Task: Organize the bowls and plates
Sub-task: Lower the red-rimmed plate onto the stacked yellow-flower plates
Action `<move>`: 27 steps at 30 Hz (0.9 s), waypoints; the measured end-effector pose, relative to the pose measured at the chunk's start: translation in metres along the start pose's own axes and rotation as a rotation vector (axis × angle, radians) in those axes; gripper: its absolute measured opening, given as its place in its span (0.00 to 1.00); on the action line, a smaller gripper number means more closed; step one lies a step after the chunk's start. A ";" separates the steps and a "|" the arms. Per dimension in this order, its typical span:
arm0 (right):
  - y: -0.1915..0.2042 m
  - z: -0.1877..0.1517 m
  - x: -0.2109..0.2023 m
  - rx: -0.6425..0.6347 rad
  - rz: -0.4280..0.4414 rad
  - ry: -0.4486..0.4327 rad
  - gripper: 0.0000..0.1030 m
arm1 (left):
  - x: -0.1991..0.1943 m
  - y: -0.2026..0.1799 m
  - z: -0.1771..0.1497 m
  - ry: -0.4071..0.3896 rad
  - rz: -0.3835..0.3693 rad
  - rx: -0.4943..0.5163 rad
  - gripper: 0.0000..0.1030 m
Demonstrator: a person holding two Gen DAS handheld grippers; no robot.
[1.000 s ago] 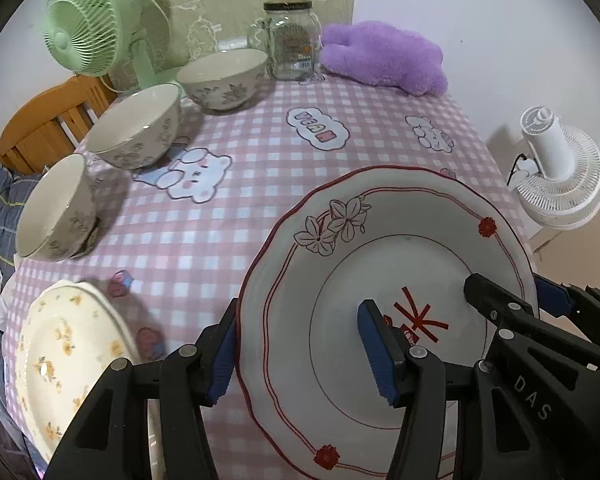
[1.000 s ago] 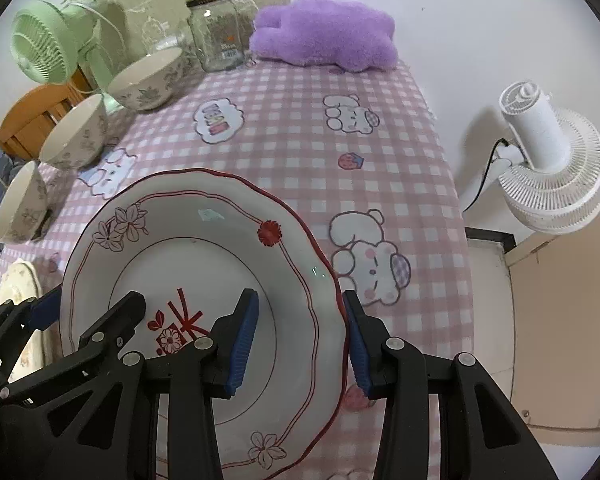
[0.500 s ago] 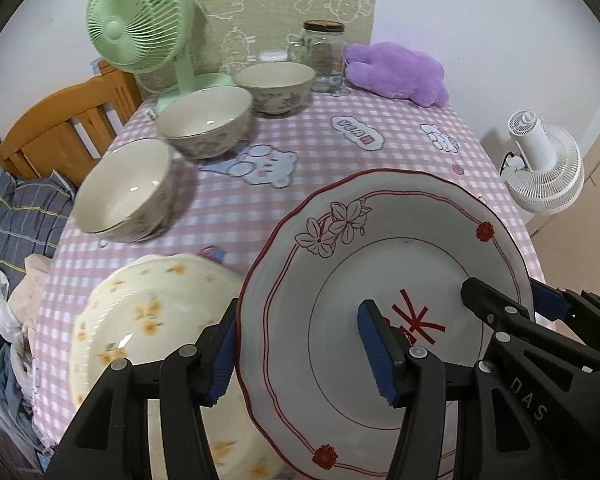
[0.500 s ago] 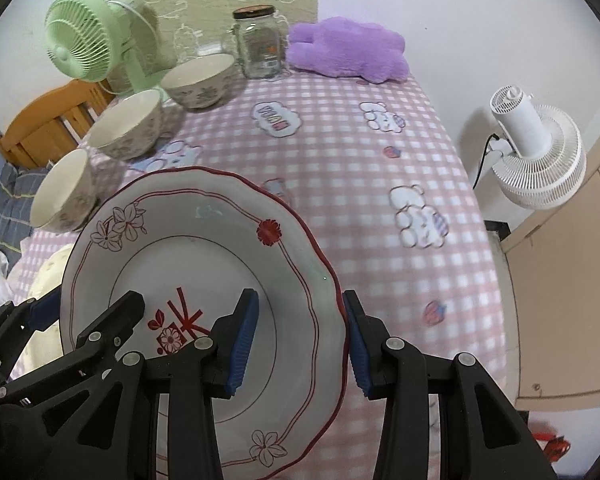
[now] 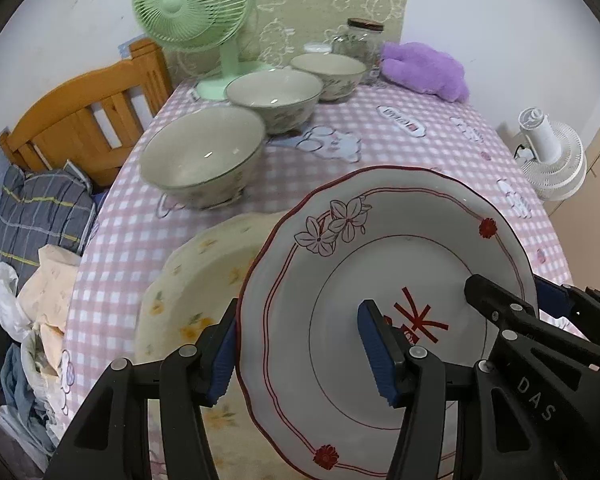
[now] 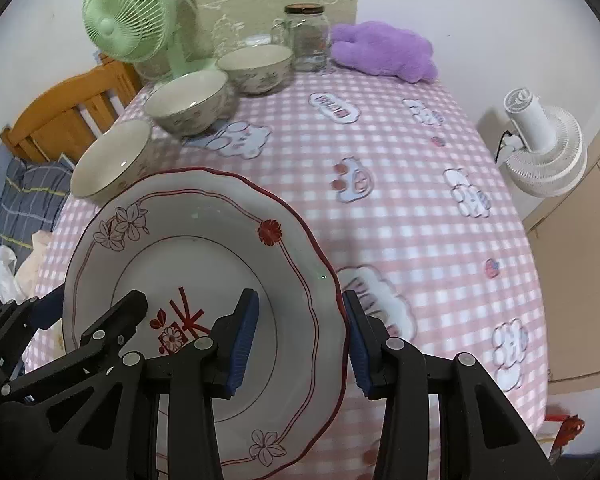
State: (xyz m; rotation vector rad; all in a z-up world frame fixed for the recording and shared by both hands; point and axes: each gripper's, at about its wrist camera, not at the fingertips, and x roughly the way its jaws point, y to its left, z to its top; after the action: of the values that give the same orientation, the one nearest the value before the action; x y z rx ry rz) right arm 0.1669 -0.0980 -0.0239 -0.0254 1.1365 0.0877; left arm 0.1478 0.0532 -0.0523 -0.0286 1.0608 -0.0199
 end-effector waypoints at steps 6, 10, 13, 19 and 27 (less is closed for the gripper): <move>0.030 -0.010 0.009 -0.010 0.006 0.027 0.44 | 0.007 0.027 -0.011 0.023 0.008 -0.013 0.56; 0.049 -0.013 0.017 -0.029 0.003 0.038 0.44 | 0.013 0.041 -0.016 0.039 0.009 -0.031 0.56; 0.057 -0.011 0.022 -0.038 0.000 0.047 0.44 | 0.016 0.047 -0.017 0.047 0.011 -0.036 0.56; 0.070 -0.010 0.035 -0.062 -0.002 0.077 0.44 | 0.022 0.054 -0.015 0.052 0.035 -0.034 0.56; 0.068 -0.007 0.042 -0.059 0.011 0.091 0.44 | 0.025 0.051 -0.014 0.046 0.059 0.000 0.55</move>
State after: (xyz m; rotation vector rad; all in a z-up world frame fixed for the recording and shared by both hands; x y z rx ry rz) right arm 0.1729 -0.0283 -0.0634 -0.0757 1.2252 0.1309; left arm 0.1483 0.1036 -0.0825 0.0034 1.1070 0.0330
